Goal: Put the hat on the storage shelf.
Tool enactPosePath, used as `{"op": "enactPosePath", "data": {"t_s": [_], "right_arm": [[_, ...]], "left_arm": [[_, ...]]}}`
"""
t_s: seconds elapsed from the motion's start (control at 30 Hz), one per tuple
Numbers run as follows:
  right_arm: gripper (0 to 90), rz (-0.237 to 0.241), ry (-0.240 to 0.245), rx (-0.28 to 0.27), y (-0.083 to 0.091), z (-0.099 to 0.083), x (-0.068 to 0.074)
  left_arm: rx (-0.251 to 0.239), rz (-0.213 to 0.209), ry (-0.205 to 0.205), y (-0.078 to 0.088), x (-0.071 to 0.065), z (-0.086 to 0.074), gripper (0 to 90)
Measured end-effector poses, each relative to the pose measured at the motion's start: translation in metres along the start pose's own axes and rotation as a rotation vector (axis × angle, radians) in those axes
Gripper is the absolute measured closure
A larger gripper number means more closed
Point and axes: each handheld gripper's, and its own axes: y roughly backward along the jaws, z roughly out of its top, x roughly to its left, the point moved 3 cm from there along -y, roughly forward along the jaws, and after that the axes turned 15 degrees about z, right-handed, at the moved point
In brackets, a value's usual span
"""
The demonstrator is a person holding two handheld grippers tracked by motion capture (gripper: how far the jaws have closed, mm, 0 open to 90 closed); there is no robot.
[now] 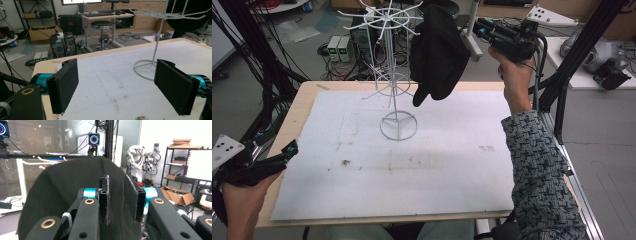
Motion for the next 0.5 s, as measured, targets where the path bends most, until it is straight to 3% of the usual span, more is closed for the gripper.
{"op": "enactPosePath", "data": {"t_s": [0.5], "right_arm": [[68.4,-0.019,0.026,0.021,0.0049,0.0035,0.0047]], "left_arm": [[-0.005,-0.004,0.004,-0.0013,-0.0004,0.0019,20.0]]}}
